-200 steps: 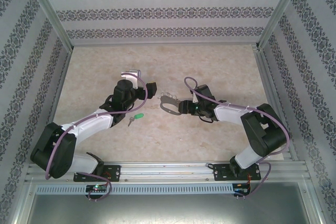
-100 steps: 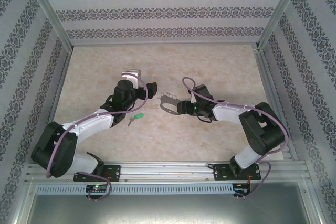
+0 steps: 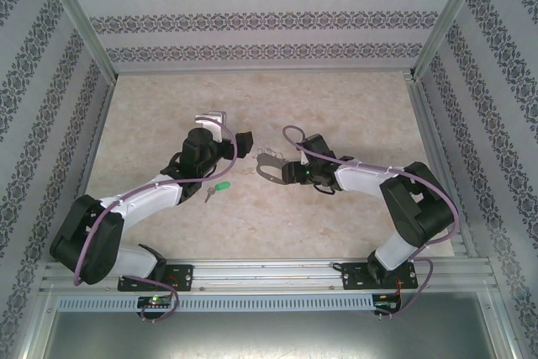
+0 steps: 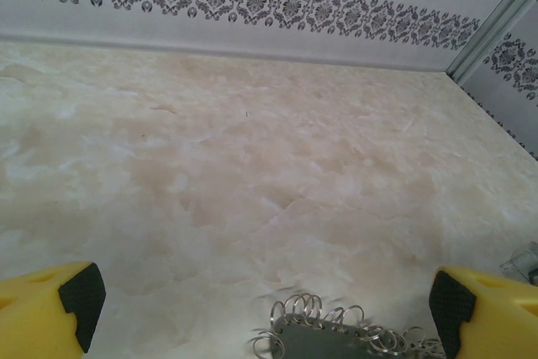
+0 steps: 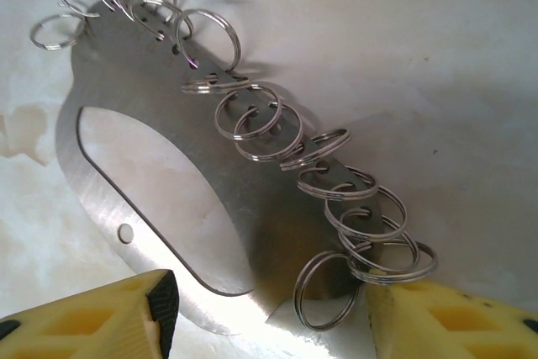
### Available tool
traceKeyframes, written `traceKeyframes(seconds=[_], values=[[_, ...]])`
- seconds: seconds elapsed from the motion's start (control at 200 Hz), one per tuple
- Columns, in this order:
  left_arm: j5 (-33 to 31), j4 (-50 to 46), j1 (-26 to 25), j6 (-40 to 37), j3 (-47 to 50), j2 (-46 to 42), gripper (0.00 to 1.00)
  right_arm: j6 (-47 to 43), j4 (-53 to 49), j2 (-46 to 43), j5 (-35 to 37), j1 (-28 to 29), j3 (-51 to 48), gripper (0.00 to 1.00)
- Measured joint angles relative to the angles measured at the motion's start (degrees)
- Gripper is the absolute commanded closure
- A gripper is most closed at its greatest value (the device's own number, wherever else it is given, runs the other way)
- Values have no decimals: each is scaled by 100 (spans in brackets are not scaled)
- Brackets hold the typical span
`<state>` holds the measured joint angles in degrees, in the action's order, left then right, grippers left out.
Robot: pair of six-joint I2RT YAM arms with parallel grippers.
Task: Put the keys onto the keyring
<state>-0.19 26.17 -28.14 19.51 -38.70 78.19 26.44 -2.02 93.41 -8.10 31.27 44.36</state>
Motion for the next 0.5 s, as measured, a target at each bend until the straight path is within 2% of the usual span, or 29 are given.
traceKeyframes(seconds=[0.505], values=[[17, 37, -7, 0, 48, 0, 0, -468, -544, 267, 988, 275, 317, 60]])
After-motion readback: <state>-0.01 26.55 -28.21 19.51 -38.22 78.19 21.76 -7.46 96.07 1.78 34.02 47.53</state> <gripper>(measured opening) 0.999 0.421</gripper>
